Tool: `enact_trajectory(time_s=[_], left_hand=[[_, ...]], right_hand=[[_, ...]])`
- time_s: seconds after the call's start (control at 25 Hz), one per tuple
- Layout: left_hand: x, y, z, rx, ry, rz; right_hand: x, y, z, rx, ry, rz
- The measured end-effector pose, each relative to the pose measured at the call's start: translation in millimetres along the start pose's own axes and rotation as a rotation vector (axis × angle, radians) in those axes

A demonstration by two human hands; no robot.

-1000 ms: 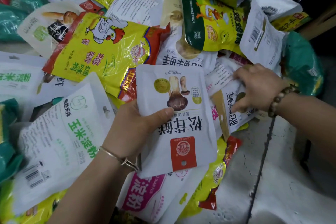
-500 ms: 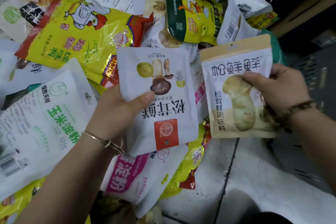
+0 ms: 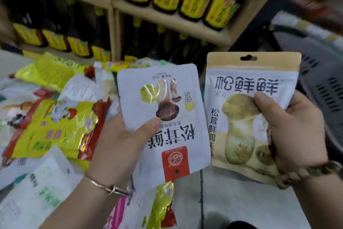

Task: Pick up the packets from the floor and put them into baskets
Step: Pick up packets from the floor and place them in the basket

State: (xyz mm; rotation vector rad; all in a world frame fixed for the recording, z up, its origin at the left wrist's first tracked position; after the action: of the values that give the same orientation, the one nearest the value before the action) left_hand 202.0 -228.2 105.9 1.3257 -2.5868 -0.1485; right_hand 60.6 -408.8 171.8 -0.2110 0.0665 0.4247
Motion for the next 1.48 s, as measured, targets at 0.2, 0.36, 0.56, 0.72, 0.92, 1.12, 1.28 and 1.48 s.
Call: enact_trajectory(time_s=[0.2, 0.36, 0.56, 0.72, 0.92, 1.12, 1.28, 1.48], left_hand=[[77.6, -8.2, -81.0, 0.072, -0.008, 0.269], [157.3, -17.1, -113.9, 0.084, -0.065, 0.448], [254.6, -29.8, -117.2, 0.097, -0.212, 0.526], [318.6, -47.0, -102.8, 0.091, -0.354, 0.491], [383.7, -61.3, -63.3, 0.066, -0.821, 0.427], [416.1, -79.9, -15.6, -0.17, -1.227, 0.357], [414.0, -71.5, 43.4, -0.604, -1.229, 0.326], [390.6, -78.2, 108.5, -0.723, -1.366, 0.341]], right_hand=[[-66.3, -15.5, 64.5, -0.117, -0.011, -0.133], [-134.0, -43.3, 90.6, -0.124, 0.009, -0.208], [-212.6, -78.4, 76.9, -0.072, 0.066, -0.305], [-254.3, -117.7, 45.8, 0.024, 0.149, -0.257], [-281.0, -172.9, -21.2, 0.287, 0.543, -0.088], [-282.3, -190.6, -102.1, 0.591, 0.76, 0.05], [-286.1, -180.8, -162.8, 0.972, 0.566, 0.026], [-281.6, -153.1, -217.5, 1.143, 0.294, 0.04]])
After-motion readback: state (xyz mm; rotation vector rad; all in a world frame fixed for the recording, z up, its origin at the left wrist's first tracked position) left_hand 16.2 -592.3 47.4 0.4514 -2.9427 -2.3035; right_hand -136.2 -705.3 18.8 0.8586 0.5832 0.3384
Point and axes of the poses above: each hand's wrist, its own y-axis away from the middle knuckle, its own x-axis out of the palm, z = x × y, the point moved 1 cm from there along -y, towards the middle knuckle, and after that the axes turned 9 degrees about -y, right-handed, at the moved point
